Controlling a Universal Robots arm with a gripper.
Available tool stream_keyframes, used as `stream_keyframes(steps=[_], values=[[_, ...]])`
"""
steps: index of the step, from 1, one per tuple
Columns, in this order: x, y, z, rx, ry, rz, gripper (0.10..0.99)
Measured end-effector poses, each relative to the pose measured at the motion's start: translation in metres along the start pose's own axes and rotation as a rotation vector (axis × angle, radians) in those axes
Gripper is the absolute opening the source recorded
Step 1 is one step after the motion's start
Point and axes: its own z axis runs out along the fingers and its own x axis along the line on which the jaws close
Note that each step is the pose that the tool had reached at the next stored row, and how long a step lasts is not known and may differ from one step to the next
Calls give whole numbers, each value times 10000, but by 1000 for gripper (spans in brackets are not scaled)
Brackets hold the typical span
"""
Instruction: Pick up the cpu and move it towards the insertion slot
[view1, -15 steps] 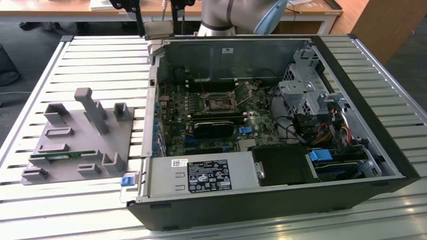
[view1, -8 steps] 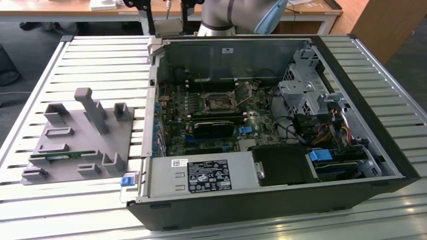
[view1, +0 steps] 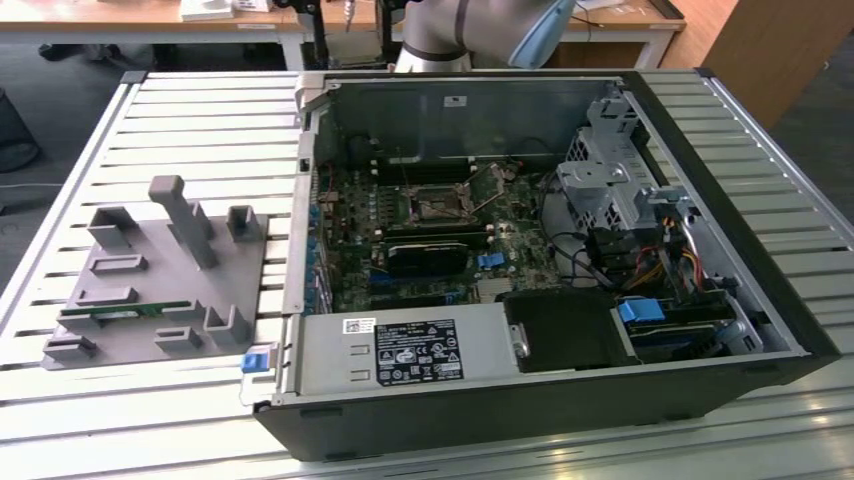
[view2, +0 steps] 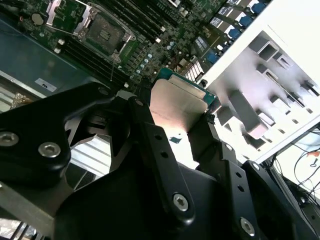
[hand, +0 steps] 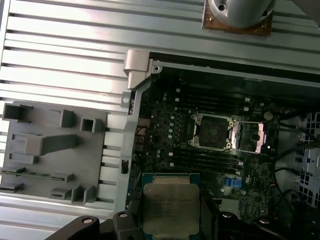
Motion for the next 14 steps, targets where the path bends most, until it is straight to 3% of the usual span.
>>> stream_keyframes(steps=[14], values=[[-309,93,7,-1,0,-14,541]])
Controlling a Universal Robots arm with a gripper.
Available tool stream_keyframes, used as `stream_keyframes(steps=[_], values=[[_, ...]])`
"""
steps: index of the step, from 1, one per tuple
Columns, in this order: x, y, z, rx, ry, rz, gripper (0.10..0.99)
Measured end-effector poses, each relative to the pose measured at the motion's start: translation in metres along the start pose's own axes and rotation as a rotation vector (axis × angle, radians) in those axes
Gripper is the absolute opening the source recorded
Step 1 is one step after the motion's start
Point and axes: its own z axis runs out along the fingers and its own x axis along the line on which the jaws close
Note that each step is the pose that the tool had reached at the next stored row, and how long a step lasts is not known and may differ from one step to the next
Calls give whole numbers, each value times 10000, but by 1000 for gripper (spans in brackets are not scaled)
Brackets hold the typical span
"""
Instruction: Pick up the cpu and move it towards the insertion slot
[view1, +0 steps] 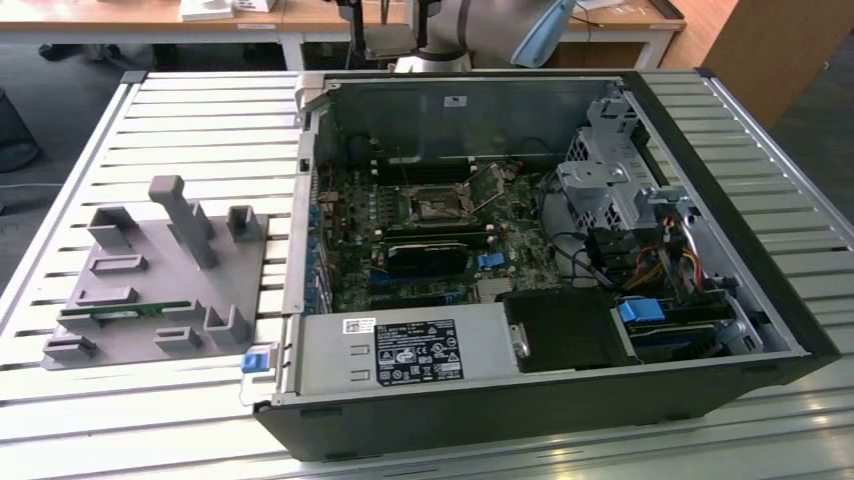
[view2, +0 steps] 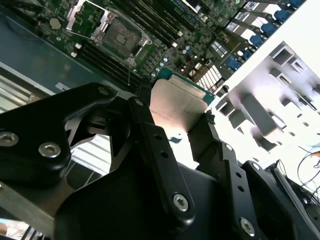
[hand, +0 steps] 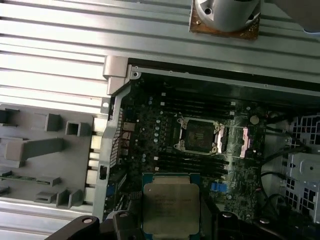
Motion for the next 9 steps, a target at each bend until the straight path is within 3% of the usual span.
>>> stream_keyframes(steps=[4,9], values=[[-113,63,9,2,1,-1,541],[-199,229,27,1,1,-1,541]])
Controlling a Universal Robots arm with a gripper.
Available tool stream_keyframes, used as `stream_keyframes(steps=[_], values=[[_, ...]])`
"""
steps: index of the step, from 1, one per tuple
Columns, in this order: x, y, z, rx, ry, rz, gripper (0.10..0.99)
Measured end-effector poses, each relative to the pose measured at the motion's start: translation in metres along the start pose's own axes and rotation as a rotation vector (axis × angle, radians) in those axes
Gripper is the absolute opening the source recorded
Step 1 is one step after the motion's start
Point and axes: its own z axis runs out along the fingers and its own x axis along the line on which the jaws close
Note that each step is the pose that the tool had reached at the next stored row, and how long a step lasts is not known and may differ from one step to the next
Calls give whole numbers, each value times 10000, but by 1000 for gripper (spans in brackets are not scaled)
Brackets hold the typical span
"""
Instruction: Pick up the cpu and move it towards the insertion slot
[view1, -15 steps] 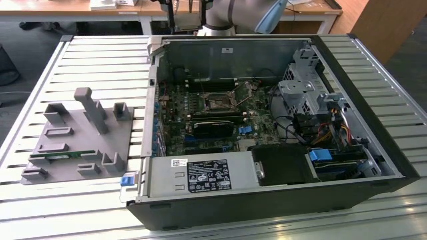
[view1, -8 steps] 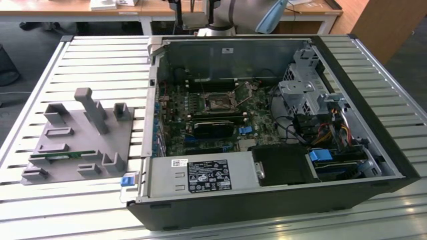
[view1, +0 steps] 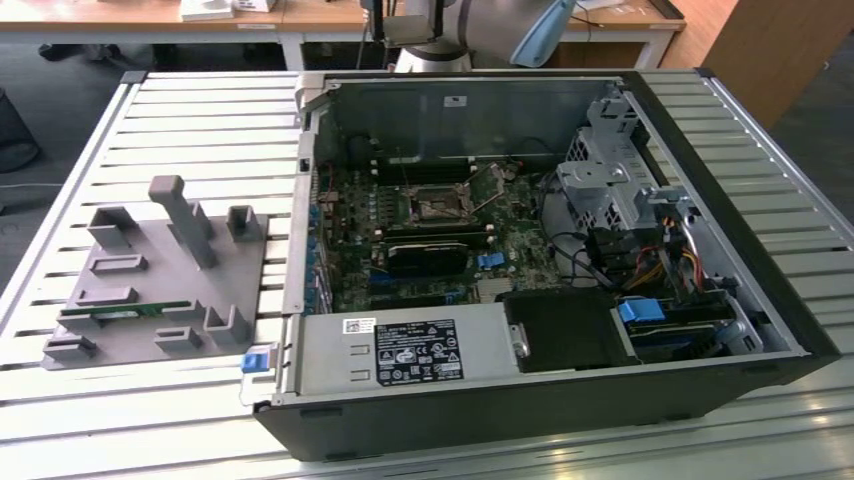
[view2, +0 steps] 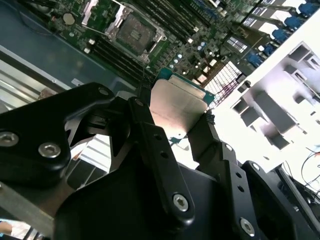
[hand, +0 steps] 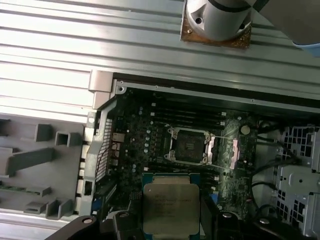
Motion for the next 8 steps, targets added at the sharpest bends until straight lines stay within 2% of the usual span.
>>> stream_keyframes(steps=[8], values=[[-104,229,19,-1,0,1,541]])
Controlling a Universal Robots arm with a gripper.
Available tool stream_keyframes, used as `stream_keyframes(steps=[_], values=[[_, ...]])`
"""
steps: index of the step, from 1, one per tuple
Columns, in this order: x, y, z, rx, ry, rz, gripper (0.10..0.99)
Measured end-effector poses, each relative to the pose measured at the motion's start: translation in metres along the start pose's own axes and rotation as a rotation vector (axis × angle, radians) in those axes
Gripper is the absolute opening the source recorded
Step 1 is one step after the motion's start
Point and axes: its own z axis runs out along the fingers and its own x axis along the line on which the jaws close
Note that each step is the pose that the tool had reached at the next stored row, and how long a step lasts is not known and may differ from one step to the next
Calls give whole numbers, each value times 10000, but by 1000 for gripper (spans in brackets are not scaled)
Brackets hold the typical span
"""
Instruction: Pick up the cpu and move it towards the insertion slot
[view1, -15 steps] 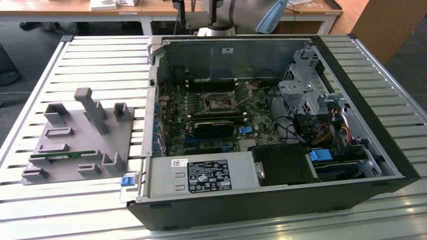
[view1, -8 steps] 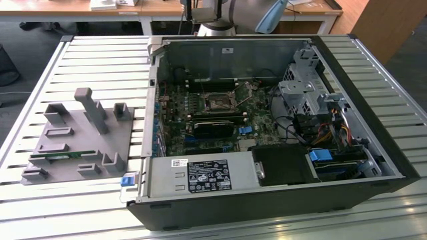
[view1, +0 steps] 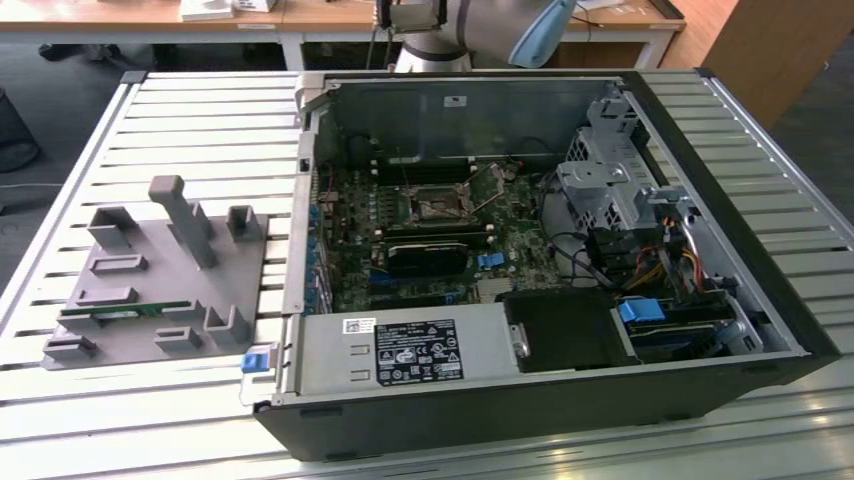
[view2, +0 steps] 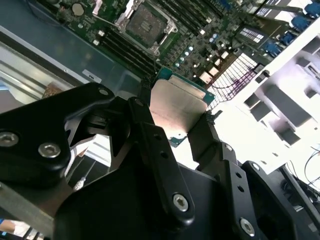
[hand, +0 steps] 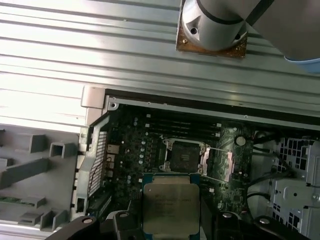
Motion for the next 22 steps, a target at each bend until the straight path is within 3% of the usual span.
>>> stream_keyframes(steps=[7,22], values=[[-144,99,12,1,0,0,541],[-350,132,24,6,-60,240,541]])
